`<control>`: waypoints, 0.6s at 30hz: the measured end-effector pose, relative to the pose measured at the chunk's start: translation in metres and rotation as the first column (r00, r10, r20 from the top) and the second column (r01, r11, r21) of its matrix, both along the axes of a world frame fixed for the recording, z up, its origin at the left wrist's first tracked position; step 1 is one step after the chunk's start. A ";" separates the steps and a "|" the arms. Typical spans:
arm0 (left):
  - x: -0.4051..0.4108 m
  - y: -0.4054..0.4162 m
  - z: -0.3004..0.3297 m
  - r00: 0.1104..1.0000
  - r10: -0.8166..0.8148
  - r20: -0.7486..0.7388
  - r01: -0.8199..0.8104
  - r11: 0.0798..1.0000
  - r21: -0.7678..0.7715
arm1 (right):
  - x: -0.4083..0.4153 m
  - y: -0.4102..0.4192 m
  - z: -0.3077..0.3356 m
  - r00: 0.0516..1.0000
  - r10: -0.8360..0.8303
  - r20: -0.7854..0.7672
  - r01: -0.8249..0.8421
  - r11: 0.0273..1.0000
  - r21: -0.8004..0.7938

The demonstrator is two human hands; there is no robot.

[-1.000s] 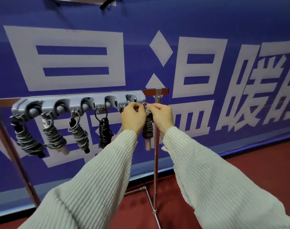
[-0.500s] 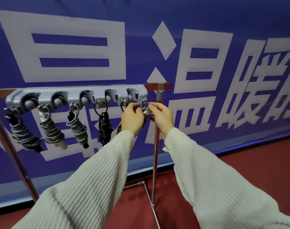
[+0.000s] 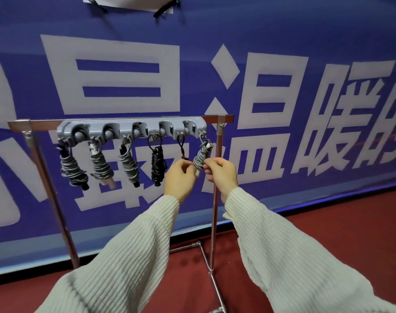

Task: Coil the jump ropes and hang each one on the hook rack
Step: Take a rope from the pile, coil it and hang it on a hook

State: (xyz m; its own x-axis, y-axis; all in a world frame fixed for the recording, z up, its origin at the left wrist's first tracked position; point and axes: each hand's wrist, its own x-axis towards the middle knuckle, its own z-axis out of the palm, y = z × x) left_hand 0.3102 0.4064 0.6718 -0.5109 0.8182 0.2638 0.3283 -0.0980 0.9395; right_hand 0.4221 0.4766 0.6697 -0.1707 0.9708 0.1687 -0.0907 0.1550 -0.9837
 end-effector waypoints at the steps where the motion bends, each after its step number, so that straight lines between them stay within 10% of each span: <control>1: 0.002 -0.010 0.002 1.000 -0.007 0.000 0.007 1.000 0.006 | -0.001 -0.008 -0.001 1.000 0.014 0.012 -0.014 1.000 0.006; 18: -0.062 -0.176 -0.055 0.993 0.061 0.099 -0.059 0.998 -0.020 | -0.064 -0.175 -0.056 0.943 0.307 0.133 -0.296 0.951 -0.094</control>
